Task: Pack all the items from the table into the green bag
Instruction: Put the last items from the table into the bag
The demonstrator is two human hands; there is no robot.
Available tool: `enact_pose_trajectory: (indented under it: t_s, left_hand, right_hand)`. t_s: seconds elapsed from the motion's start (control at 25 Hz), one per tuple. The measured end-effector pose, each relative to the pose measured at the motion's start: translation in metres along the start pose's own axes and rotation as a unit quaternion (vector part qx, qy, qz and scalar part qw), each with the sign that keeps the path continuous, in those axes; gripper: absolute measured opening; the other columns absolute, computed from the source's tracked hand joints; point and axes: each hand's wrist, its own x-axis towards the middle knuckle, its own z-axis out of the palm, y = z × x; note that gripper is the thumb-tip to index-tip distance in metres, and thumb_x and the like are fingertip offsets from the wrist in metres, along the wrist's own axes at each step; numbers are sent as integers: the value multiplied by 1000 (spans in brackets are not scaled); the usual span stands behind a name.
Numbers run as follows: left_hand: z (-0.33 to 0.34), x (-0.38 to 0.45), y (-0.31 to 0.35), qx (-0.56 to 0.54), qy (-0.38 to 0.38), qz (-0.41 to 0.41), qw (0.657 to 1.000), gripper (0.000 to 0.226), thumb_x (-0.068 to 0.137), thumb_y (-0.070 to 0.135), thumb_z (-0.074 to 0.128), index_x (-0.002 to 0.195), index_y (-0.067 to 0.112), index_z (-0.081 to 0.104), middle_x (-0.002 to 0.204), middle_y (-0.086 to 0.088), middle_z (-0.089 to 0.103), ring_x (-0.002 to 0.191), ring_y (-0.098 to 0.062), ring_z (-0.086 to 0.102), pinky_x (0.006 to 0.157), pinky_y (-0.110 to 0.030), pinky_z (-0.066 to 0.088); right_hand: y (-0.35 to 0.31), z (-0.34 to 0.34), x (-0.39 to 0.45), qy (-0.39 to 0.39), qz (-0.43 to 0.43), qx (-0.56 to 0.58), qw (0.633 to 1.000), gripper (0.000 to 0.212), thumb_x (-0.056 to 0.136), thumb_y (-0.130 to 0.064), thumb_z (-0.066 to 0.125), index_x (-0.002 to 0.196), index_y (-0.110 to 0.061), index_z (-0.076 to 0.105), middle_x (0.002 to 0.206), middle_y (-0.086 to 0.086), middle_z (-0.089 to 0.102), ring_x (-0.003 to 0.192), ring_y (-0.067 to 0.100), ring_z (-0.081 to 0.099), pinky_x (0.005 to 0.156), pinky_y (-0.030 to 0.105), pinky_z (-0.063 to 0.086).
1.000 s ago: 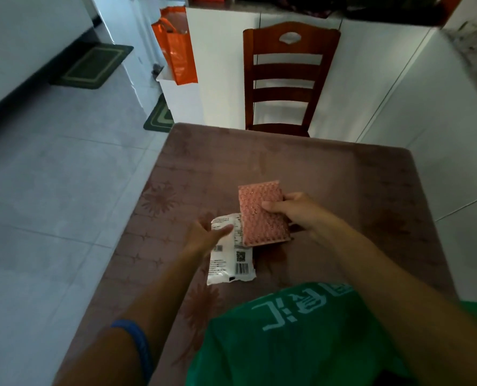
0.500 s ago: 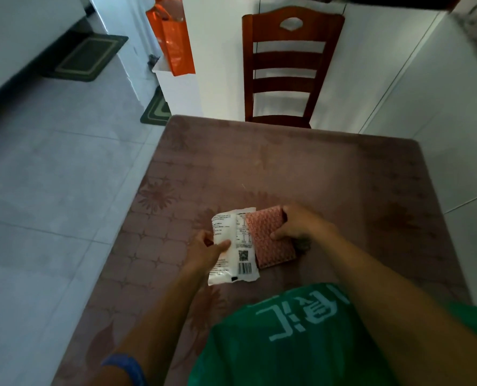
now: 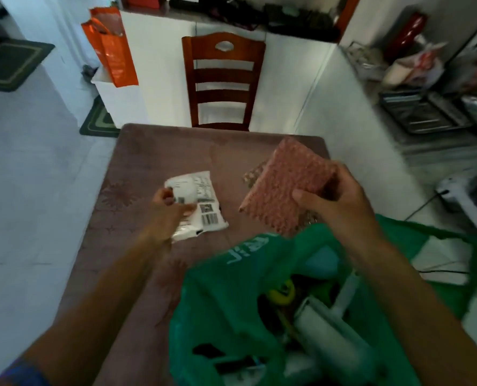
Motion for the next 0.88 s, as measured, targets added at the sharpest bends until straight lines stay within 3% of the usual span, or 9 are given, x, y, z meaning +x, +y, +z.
enact_pose_trajectory:
  t_s: [0.08, 0.2, 0.28, 0.36, 0.52, 0.6, 0.68, 0.8, 0.88]
  left_hand:
    - [-8, -47, 36, -45, -51, 14, 998, 49, 77, -11, 64, 121, 4, 48, 110, -13, 66, 81, -29, 70, 58, -36, 59]
    - [-3, -122, 93, -23, -127, 30, 991, 50, 78, -9, 63, 120, 12, 49, 104, -11, 69, 80, -27, 72, 57, -41, 59]
    - [3, -173, 120, 4, -179, 38, 983, 49, 77, -8, 63, 120, 12, 50, 106, -14, 70, 83, -30, 72, 59, -41, 60]
    - [18, -217, 141, 61, -254, 35, 965, 47, 77, -3, 64, 118, 15, 51, 107, -16, 70, 87, -35, 71, 61, -42, 61]
    - [62, -278, 130, 181, -388, -38, 903, 41, 81, 0, 65, 115, 18, 53, 110, -18, 68, 90, -39, 68, 65, -40, 60]
    - [83, -284, 92, 284, -367, -37, 885, 32, 84, 3, 65, 110, 17, 54, 109, -15, 67, 91, -35, 67, 72, -41, 59]
    - [99, -274, 45, 458, -342, 28, 820, 23, 87, 10, 59, 104, 22, 49, 109, -9, 60, 96, -27, 61, 79, -43, 53]
    - [99, -256, 10, 687, -204, 162, 678, 30, 86, 16, 51, 115, 22, 46, 121, -6, 56, 110, -29, 55, 85, -39, 47]
    - [85, -267, 11, 702, -64, 291, 647, 37, 81, 25, 60, 116, 23, 49, 118, -3, 58, 110, -29, 55, 83, -40, 47]
  right_hand:
    - [-3, -42, -65, 3, 20, -6, 1000, 43, 76, -8, 76, 105, -35, 59, 105, -9, 72, 96, 8, 68, 80, 30, 57]
    - [19, -83, -103, -17, 117, -92, 989, 35, 79, -12, 76, 104, -32, 61, 107, -2, 71, 100, 20, 67, 92, 47, 53]
    - [30, -83, -109, -94, 134, -202, 966, 34, 81, -16, 73, 108, -30, 59, 110, -4, 68, 102, 18, 65, 93, 43, 53]
    - [45, -75, -114, -129, 71, -295, 944, 41, 84, -18, 68, 122, -27, 55, 119, -3, 65, 104, 15, 61, 91, 31, 51]
    - [25, -106, -143, 68, -108, -281, 951, 27, 90, -14, 58, 115, -23, 63, 102, -3, 69, 78, 8, 62, 67, 22, 50]
    - [18, -136, -154, 145, -179, -271, 935, 24, 88, -10, 61, 109, -21, 66, 96, -4, 65, 83, 17, 62, 69, 33, 53]
    - [19, -159, -158, 177, -189, -302, 918, 32, 84, -10, 64, 113, -21, 60, 103, -2, 59, 99, 26, 56, 77, 36, 47]
    - [36, -175, -147, 121, -54, -324, 937, 68, 80, -28, 72, 138, -24, 38, 142, 2, 44, 125, 27, 43, 95, 42, 44]
    - [47, -181, -141, 81, 43, -228, 969, 78, 78, -33, 76, 143, -25, 34, 144, 4, 45, 124, 26, 47, 98, 44, 45]
